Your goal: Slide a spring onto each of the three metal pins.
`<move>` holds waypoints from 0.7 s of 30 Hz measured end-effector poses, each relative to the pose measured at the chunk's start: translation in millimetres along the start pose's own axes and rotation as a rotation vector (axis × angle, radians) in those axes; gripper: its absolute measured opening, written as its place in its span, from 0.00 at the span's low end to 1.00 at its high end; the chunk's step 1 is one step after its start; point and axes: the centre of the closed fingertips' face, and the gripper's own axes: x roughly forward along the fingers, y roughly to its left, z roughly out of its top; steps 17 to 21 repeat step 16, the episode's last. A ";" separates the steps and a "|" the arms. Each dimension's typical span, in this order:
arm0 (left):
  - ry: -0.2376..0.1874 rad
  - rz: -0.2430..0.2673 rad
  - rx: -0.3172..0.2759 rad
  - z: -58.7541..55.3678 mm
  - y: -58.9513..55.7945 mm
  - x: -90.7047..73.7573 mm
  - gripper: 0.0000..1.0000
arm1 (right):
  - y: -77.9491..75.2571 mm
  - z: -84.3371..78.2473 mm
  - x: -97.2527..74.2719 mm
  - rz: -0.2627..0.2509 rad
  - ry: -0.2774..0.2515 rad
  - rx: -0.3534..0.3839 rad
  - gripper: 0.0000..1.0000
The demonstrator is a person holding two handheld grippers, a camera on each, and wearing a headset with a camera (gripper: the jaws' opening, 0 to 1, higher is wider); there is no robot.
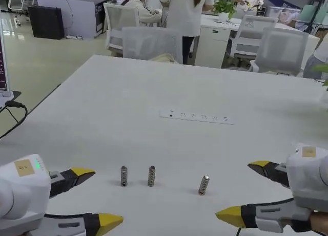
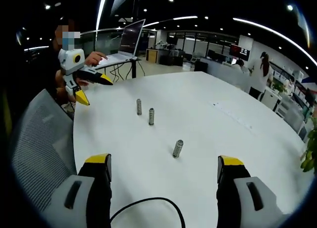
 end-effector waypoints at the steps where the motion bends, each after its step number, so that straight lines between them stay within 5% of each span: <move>1: 0.000 0.002 -0.002 -0.8 0.0 -0.7 0.62 | 0.7 -2.7 -1.5 -0.005 -0.002 0.004 0.87; 10: -0.021 0.007 -0.047 -4.5 -2.8 -8.9 0.62 | 13.4 -17.7 -10.6 -0.026 -0.038 0.044 0.88; 14: -0.017 0.010 -0.056 -9.7 -4.0 -11.3 0.62 | 16.5 -12.1 -10.6 -0.047 -0.099 0.055 0.90; 21: -0.013 0.008 -0.065 -13.2 -5.1 -11.3 0.62 | 17.7 -16.7 -5.7 -0.048 -0.099 0.066 0.90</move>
